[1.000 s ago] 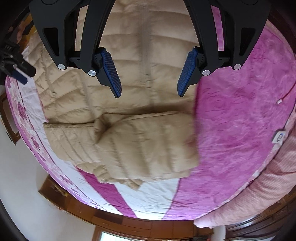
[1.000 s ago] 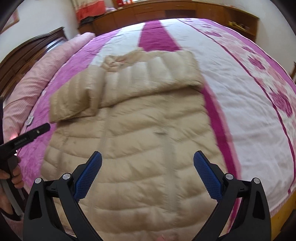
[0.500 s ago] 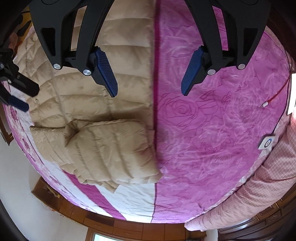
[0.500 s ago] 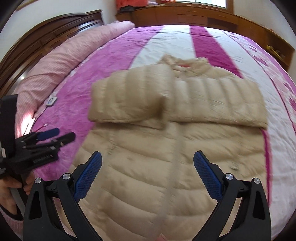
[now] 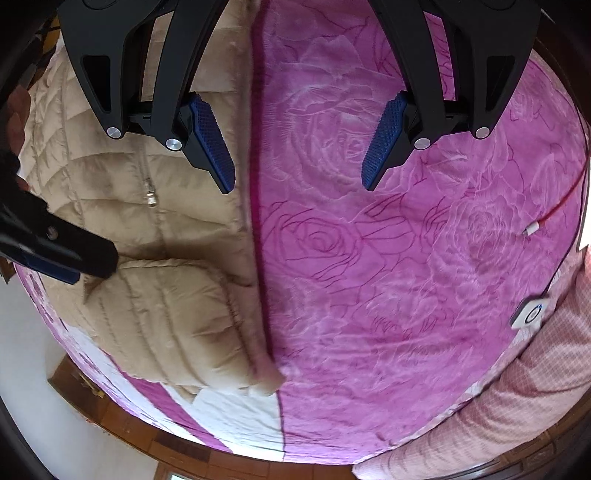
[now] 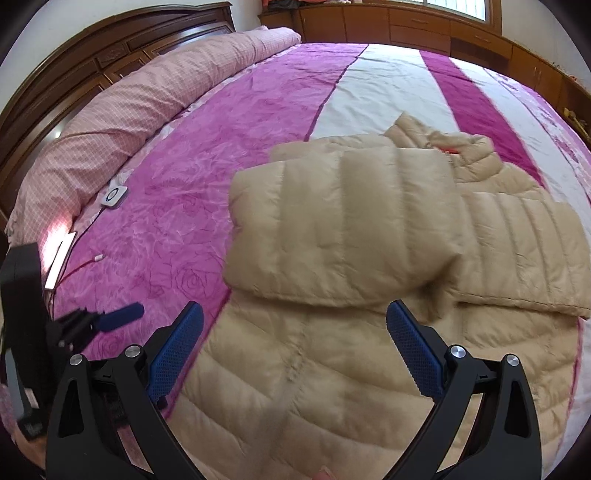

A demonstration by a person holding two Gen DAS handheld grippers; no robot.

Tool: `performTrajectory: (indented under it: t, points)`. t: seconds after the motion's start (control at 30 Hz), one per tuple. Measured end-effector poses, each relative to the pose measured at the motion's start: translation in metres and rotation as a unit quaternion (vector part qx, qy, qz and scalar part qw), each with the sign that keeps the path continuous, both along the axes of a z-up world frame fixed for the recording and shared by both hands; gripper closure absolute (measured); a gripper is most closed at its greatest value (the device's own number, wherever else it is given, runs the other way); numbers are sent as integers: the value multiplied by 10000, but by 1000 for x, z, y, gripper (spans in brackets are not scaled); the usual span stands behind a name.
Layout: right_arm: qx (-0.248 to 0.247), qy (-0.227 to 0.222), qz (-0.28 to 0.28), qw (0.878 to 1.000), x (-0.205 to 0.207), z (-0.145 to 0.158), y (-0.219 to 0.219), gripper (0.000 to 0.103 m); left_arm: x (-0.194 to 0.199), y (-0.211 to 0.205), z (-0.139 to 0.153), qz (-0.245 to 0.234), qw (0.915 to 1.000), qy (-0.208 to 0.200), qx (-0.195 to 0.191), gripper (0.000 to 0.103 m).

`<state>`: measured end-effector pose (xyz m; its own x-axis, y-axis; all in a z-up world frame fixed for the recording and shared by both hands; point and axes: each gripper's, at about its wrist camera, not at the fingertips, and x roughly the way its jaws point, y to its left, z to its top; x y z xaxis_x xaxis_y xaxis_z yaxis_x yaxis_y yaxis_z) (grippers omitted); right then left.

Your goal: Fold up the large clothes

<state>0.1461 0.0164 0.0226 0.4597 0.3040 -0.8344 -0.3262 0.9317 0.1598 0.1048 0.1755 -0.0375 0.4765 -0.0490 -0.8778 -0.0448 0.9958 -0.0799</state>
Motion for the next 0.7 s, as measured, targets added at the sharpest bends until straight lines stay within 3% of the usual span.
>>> performTrajectory:
  t: [0.3, 0.47, 0.7]
  points:
    - [-238, 39, 84, 9997, 20, -23, 41, 15, -3, 21, -12, 219, 9997, 20, 54, 32]
    - [-491, 165, 15, 9987, 33, -40, 47, 36, -6, 27, -15, 303, 9995, -1, -2, 32]
    - [-516, 305, 85, 9982, 36, -45, 36, 81, -6, 21, -11, 261, 9996, -84, -31, 32]
